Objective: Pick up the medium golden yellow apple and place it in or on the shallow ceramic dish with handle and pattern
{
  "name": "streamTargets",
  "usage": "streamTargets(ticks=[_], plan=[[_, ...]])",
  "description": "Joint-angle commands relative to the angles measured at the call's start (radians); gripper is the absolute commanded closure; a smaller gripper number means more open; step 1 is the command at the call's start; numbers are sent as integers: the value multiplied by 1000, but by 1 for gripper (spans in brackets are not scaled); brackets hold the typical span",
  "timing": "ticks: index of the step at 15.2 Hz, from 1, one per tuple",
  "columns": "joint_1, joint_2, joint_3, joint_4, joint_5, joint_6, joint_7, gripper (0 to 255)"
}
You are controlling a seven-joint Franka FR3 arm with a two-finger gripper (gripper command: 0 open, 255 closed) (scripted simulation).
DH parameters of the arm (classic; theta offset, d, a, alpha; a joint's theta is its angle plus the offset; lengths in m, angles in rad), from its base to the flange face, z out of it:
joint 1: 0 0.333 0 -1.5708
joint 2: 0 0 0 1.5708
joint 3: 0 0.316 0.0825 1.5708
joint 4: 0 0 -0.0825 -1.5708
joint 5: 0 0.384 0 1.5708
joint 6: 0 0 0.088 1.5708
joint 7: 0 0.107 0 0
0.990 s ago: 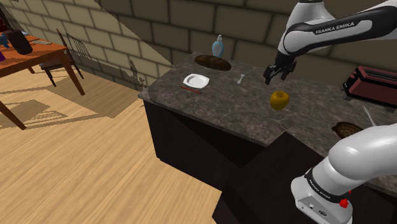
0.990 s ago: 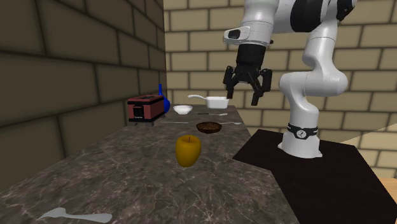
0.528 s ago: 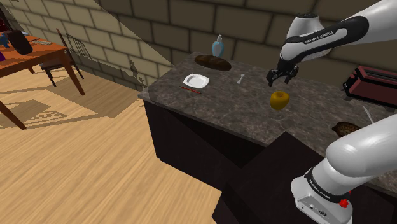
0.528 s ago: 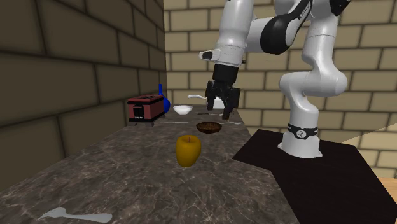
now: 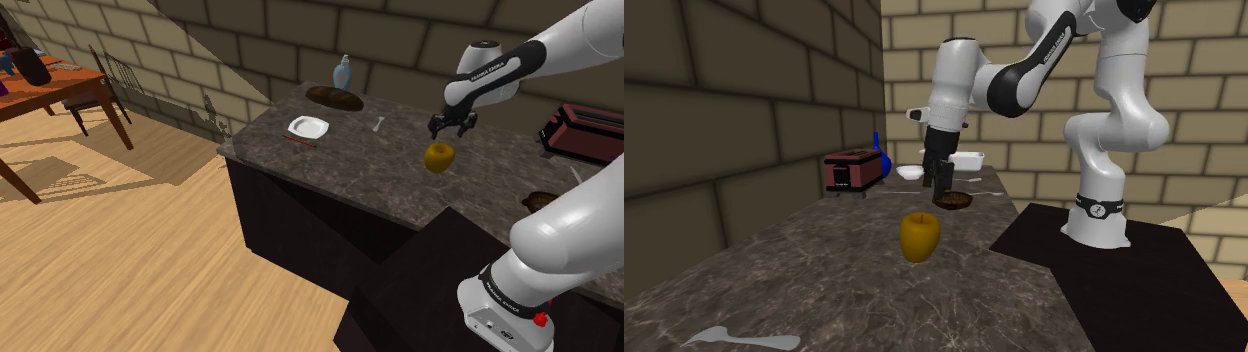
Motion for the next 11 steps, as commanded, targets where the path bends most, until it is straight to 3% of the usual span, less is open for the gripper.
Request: streamTargets(ticks=[1,11], plan=[[-16,46,-16,17,-5,32,22,0],[-28,138,-23,13,-2,130,19,0]])
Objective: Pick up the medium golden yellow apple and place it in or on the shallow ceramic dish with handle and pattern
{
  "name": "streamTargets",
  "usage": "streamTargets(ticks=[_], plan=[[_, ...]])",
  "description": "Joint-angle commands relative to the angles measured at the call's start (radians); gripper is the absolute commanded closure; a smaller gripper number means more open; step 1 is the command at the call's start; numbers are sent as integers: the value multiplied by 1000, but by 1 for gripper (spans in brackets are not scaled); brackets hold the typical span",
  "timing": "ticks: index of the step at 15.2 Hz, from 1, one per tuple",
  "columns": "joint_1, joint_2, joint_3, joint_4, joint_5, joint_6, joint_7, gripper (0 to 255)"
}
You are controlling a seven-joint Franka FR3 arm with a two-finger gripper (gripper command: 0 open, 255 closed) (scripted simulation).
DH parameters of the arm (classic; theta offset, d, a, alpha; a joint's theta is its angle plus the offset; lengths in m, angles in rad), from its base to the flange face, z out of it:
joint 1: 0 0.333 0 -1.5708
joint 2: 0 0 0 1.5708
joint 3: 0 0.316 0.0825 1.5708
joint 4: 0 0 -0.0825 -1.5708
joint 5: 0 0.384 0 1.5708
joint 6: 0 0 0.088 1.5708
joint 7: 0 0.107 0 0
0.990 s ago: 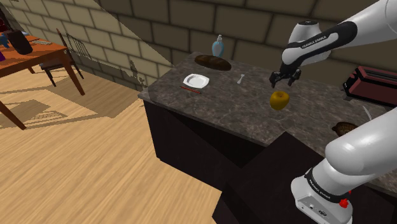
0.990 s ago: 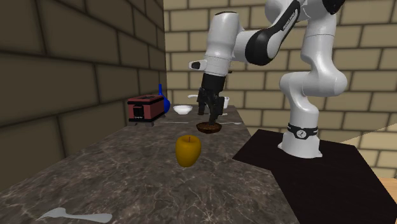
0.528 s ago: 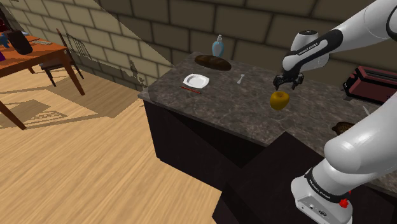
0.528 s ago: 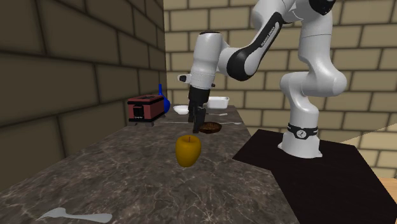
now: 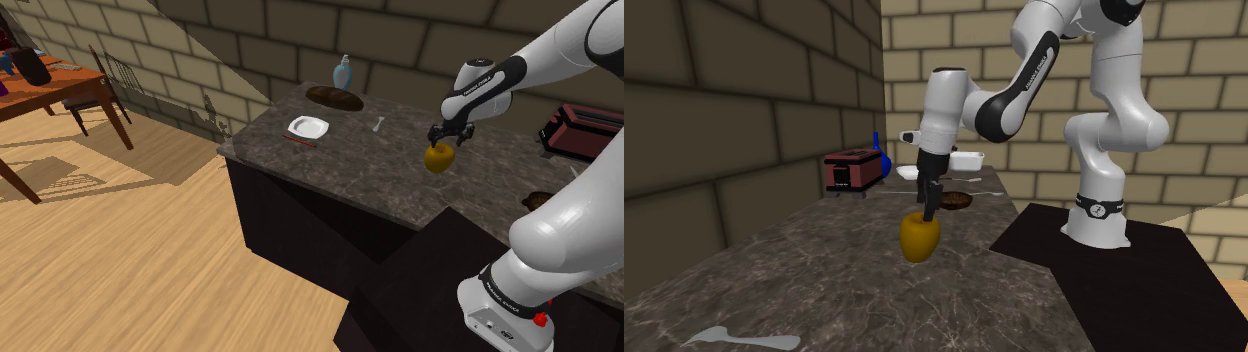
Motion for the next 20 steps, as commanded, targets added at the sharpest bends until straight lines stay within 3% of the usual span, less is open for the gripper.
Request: streamTargets(ticks=[1,5,6,15,20], plan=[[0,2,0,0,0,2,0,0],[0,2,0,0,0,2,0,0],[0,2,0,0,0,2,0,255],[0,2,0,0,0,2,0,255],[2,-51,2,14,4,-64,-12,255]])
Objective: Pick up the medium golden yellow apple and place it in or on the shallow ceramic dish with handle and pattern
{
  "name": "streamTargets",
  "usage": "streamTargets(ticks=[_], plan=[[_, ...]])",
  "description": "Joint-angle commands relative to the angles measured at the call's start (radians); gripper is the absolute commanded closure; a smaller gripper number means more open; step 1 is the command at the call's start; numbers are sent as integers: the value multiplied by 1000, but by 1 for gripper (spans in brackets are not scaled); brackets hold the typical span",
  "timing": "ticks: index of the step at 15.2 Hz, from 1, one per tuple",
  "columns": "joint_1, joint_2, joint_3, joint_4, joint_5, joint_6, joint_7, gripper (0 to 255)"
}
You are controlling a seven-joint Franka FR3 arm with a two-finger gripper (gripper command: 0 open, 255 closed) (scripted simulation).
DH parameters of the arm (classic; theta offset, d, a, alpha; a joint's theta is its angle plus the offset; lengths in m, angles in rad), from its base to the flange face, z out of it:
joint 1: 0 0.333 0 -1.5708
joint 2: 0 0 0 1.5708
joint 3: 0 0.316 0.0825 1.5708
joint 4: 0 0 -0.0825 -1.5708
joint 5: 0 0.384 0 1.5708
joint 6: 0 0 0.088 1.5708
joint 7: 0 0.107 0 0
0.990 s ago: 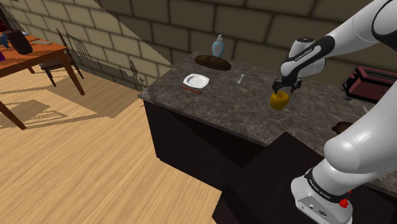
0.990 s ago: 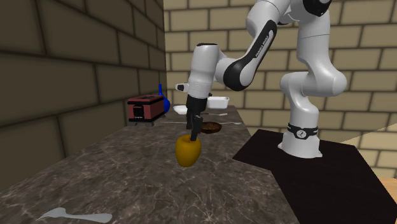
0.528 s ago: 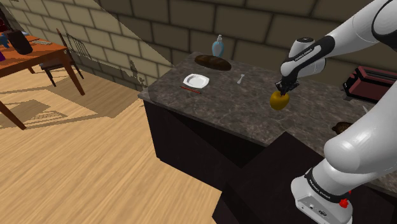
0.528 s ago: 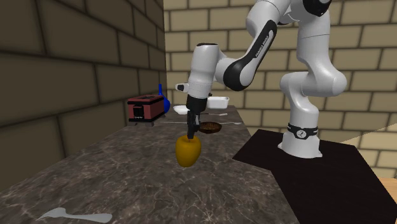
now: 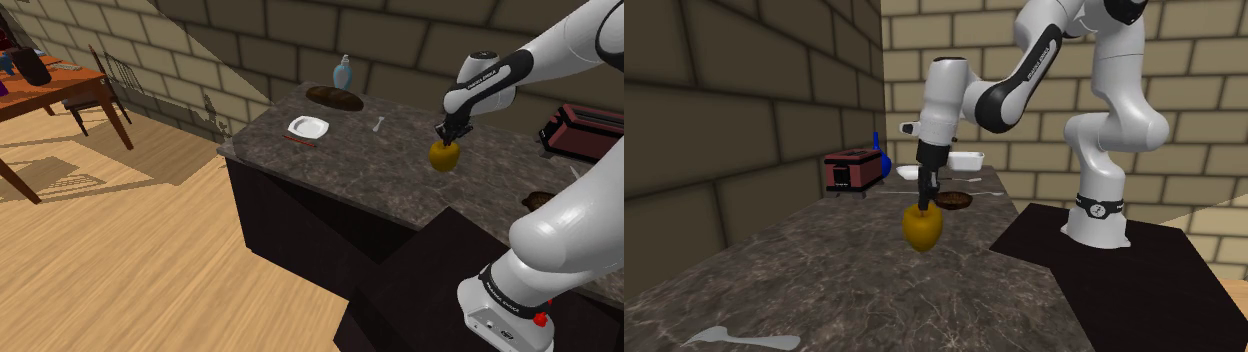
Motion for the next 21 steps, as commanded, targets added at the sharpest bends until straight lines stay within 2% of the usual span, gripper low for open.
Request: streamTargets(ticks=[1,18,21], plan=[[1,-21,1,7,2,-27,-4,255],[10,-160,10,98,17,-255,-42,255],[-10,-206,-12,58,8,-254,-78,255]])
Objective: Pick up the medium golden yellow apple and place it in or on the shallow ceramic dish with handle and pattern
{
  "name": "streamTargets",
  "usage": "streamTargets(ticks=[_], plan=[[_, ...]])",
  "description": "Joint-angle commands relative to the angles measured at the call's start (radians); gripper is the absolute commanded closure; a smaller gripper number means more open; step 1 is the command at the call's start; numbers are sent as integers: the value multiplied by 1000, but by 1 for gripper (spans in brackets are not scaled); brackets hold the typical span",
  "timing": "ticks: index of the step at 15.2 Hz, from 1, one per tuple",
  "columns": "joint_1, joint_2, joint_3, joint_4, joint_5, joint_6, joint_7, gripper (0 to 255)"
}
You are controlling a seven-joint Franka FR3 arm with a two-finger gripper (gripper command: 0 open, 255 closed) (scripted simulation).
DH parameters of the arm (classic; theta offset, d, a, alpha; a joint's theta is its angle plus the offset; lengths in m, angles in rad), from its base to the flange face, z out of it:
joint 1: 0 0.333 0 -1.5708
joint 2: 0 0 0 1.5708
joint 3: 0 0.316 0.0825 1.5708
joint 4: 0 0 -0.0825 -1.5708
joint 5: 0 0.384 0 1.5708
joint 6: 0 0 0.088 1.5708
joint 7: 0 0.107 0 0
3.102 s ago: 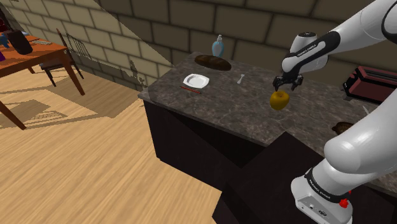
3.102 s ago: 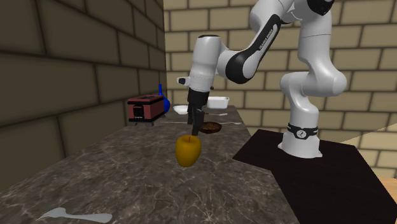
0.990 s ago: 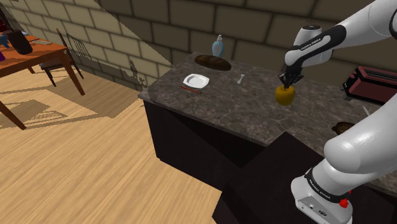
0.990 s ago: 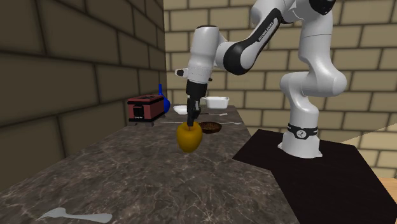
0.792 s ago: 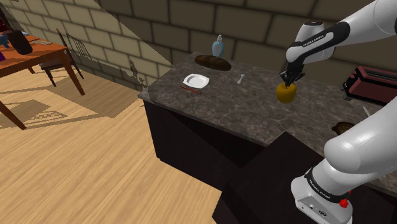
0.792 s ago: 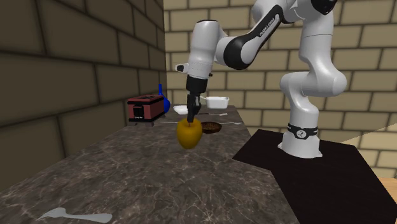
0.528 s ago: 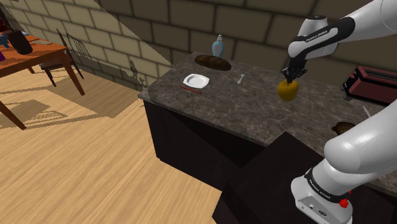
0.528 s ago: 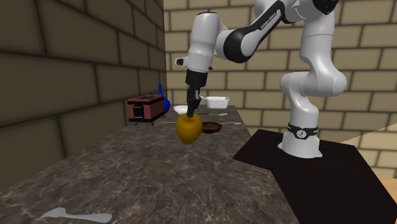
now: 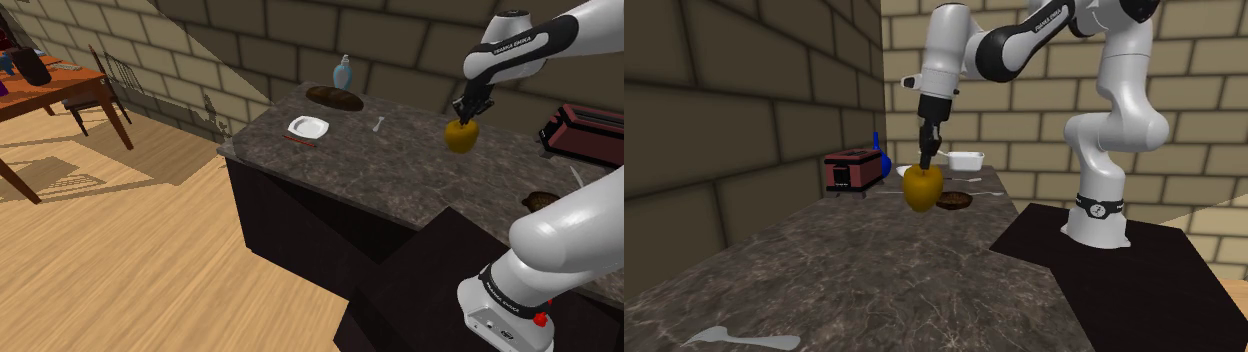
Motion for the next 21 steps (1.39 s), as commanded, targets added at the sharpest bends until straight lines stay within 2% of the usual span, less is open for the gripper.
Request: streamTargets(ticks=[1,11,21], plan=[[-16,-40,-18,-31,-9,-2,-29,255],[-125,-227,-149,-148,-66,-28,-236,255],[-228,-329,-309,-146,-114,-76,-478,255]])
